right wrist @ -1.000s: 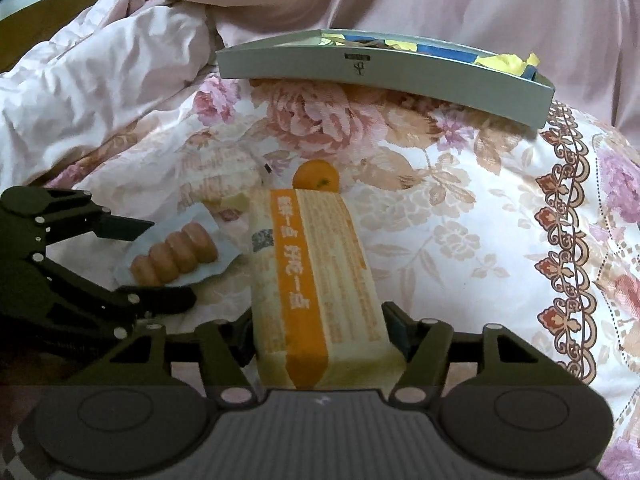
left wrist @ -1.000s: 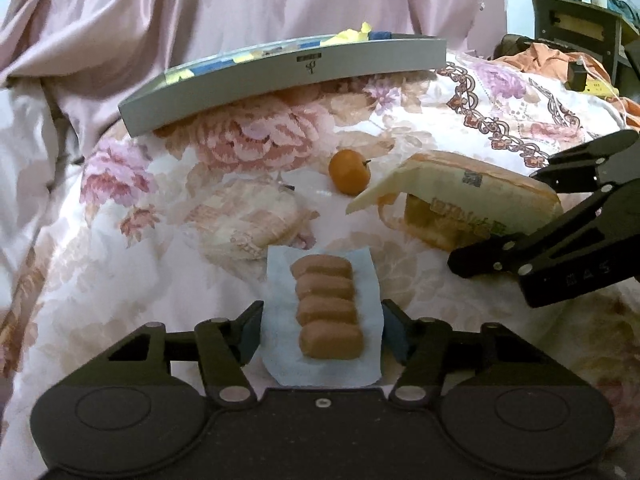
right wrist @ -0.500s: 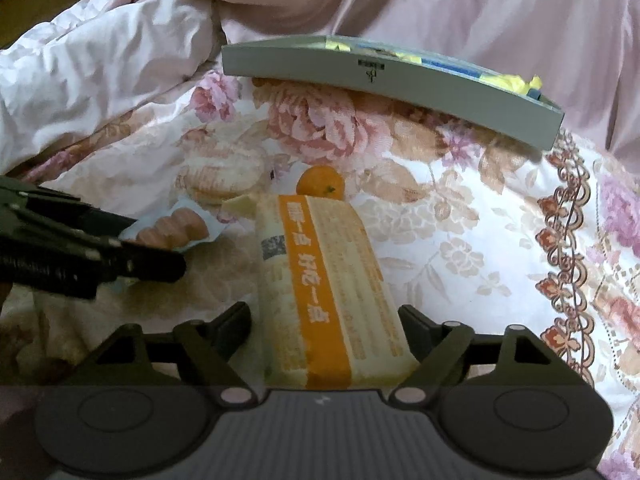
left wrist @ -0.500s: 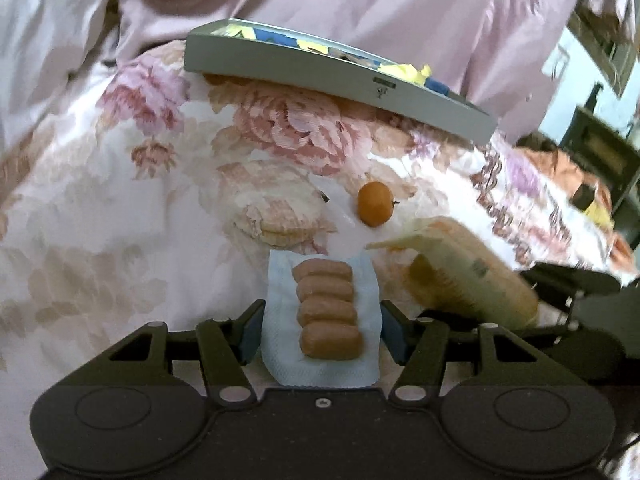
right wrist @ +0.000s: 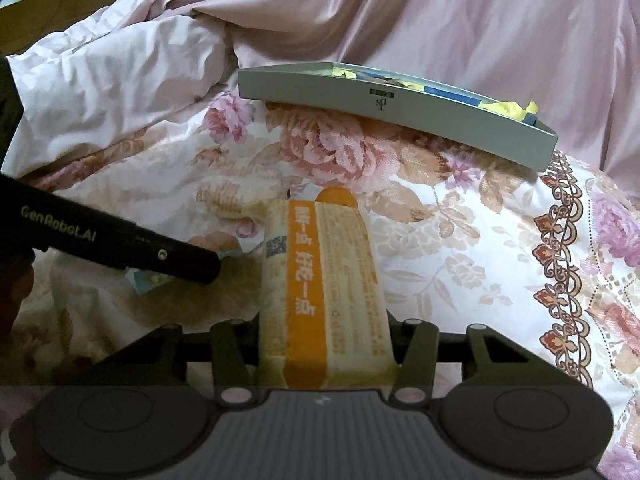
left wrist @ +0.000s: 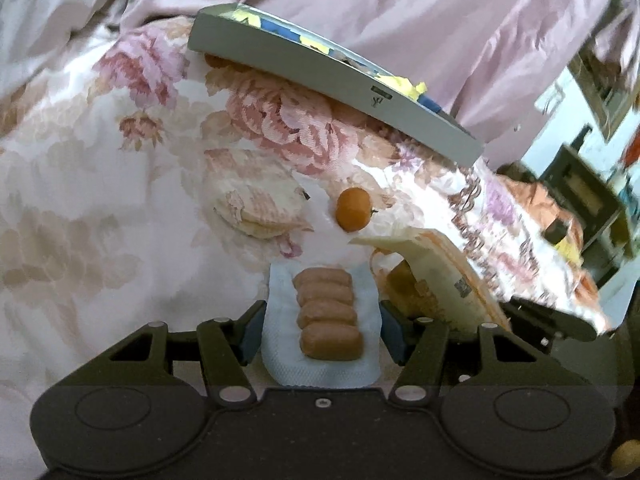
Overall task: Organize snacks
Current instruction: 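Close the left gripper on the sausage pack while the right holds the bread bag, then carry the sausage pack with the left gripper while the right carries the bread bag to the tray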
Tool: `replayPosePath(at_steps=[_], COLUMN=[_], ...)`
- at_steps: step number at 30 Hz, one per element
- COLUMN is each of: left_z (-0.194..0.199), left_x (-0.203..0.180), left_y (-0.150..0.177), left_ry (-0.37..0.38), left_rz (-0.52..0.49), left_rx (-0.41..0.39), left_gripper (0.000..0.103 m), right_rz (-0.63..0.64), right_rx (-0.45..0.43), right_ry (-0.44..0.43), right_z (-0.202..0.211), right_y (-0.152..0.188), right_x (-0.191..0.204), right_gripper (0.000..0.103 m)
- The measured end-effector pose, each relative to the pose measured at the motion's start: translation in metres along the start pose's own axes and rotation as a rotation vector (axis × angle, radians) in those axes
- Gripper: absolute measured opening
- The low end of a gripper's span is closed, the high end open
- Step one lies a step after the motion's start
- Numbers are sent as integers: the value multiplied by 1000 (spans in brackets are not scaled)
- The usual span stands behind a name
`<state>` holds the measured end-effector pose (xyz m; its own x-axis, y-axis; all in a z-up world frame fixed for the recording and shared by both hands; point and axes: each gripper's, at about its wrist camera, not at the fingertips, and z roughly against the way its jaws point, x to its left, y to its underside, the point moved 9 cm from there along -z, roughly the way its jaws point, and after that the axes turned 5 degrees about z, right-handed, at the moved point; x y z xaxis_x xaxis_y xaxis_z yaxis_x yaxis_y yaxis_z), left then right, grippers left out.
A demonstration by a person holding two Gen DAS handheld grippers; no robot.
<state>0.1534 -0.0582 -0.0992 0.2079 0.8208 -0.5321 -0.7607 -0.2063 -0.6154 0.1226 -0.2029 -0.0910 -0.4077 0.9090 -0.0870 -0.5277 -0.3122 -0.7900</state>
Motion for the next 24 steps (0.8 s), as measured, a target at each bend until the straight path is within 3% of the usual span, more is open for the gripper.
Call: replayPosePath(at_steps=[5,12,24], left_z=[1,5,20], left_x=[1,-8,-8], left_y=[-1,-2,-25], left_ry=[61,130,130], left_rz=[94,110,142], left_rx=[-1,-35,-154], left_gripper=[61,61,61], right_rz=[-21,-49,-86], right_rx=[-18,-51,-136], right_ry=[1,19,23], right_z=[6,13,27], right_y=[-2,-5,-24], right_x=[-4,-13,-31], right_gripper=[54,54,54])
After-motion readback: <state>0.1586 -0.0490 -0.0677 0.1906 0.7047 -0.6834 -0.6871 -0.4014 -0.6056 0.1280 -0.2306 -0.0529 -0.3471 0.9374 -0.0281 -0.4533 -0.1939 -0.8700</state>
